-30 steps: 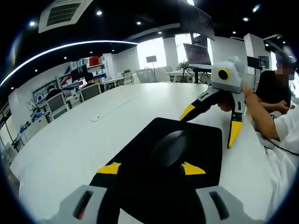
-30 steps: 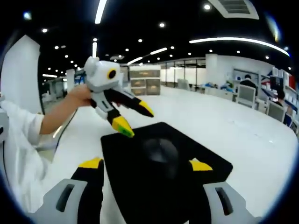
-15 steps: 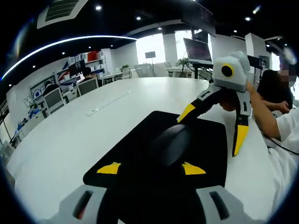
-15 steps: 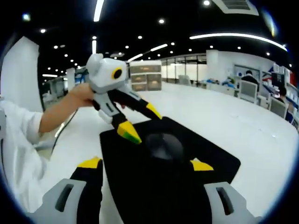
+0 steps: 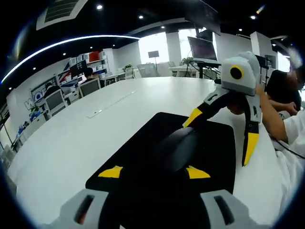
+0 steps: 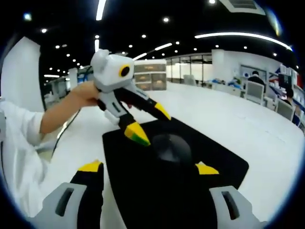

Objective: Arrange the mouse and mouse pad neatly on the desk surface

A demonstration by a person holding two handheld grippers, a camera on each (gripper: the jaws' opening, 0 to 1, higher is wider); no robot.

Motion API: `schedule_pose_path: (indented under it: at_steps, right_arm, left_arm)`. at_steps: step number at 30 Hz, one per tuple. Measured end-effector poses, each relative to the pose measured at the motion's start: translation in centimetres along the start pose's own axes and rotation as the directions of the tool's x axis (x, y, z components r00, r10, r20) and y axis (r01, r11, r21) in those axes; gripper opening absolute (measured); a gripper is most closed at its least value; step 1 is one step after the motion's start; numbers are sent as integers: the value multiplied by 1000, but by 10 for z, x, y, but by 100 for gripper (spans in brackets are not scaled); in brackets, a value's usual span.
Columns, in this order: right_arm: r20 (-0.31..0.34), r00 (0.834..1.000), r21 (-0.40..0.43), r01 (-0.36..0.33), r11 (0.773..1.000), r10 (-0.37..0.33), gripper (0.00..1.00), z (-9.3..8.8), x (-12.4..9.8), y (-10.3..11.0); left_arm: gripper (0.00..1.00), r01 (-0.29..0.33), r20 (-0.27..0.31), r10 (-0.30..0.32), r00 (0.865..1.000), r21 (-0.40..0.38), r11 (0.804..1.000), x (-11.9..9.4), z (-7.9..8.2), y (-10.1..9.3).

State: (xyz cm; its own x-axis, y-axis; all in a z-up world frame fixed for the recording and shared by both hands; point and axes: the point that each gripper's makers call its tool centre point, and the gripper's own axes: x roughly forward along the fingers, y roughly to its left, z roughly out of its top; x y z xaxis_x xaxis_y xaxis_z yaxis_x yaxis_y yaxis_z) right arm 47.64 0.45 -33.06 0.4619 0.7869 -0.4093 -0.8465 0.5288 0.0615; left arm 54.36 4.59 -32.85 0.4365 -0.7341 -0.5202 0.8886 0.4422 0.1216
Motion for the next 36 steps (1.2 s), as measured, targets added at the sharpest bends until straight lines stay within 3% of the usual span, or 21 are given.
schedule_pose_path:
  at_steps: [16,21,24,36]
  right_arm:
    - [-28,999,-40,-24,999,23,74,-6,-2,10]
    - [-34,999,-49,-40,998,38,71,-7,-4,14]
    - [-35,999,-43,-40,998,39,65,-7,-4,14]
    - [-43,997,-52,-73,996,71,64,-7,-3,23]
  left_arm:
    - [48,-56,-32,56,998,20,998,2,0,14]
    - [48,-73,-43,73,996,13,997,3,0,20]
    - [47,-87,-50,87,995,7,996,3,-1,24]
    - [46,-101,-67,101,993,2,995,9,-1,34]
